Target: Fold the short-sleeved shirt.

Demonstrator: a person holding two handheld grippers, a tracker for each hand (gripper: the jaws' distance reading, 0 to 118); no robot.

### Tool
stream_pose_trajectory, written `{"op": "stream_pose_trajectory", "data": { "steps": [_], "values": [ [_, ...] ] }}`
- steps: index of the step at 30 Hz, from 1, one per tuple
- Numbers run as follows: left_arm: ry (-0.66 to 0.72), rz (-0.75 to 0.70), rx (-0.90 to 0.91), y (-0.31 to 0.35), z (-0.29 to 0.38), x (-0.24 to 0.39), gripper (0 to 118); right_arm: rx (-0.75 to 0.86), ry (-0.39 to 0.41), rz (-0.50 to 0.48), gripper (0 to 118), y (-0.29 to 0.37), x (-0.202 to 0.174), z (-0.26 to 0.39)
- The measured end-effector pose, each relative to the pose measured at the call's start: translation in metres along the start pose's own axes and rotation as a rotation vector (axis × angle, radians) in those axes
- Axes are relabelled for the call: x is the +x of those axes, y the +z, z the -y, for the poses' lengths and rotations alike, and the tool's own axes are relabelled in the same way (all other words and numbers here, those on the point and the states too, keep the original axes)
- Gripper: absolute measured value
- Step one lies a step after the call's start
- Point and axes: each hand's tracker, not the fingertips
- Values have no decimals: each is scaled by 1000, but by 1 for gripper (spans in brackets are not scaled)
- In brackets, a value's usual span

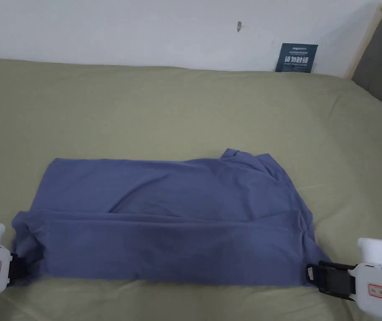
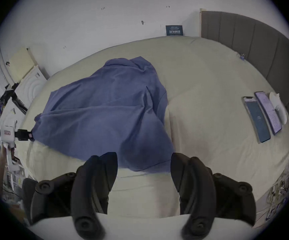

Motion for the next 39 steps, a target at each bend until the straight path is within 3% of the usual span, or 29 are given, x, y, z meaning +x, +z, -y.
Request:
{"op": "stream_pose_trajectory", "data": {
  "steps": [2, 5, 6, 7, 8, 14, 18, 23, 34, 35, 36, 37, 38, 39],
  "values": [
    [-3, -8, 4, -2, 3, 1, 0, -23, 36, 22, 68, -15, 3, -2],
    [-8, -16, 3, 2, 3, 2, 0, -58, 7, 15, 65, -35, 7, -5],
    [-7, -16, 3, 2, 4, 2, 0, -61, 7, 18, 56, -38, 10, -5],
    [-6, -16, 2, 5, 1, 3, 0, -60, 13, 20, 16, -37, 9, -6],
    [-4, -16, 3, 7, 2, 2, 0, -45, 31, 34, 6, -34, 6, -5],
    [-23, -64, 41, 30, 7, 0, 0, 20, 51, 37, 6, -1, -4, -1],
    [37, 6, 35, 55, 18, -8, 0, 44, 63, 15, 6, 26, -11, 5],
    [18, -22, 45, 77, 36, -12, 0, 68, 89, 33, 6, 56, -18, 23],
    [45, 5, -15, 111, 107, -26, 0, 16, 67, 9, 6, 94, -12, 92],
    [59, 15, -13, 109, 106, -28, 0, 14, 61, 5, 13, 92, -12, 93],
    [72, 33, -7, 107, 106, -28, 7, 12, 39, -5, 36, 88, -9, 93],
    [79, 51, -5, 107, 107, -29, 25, 12, 31, 9, 67, 87, -9, 92],
    [80, 58, -11, 108, 107, -29, 76, 17, 28, 7, 74, 87, -10, 92],
    [80, 55, -15, 104, 102, -32, 101, 34, 27, 3, 74, 90, -11, 90]
  ]
}}
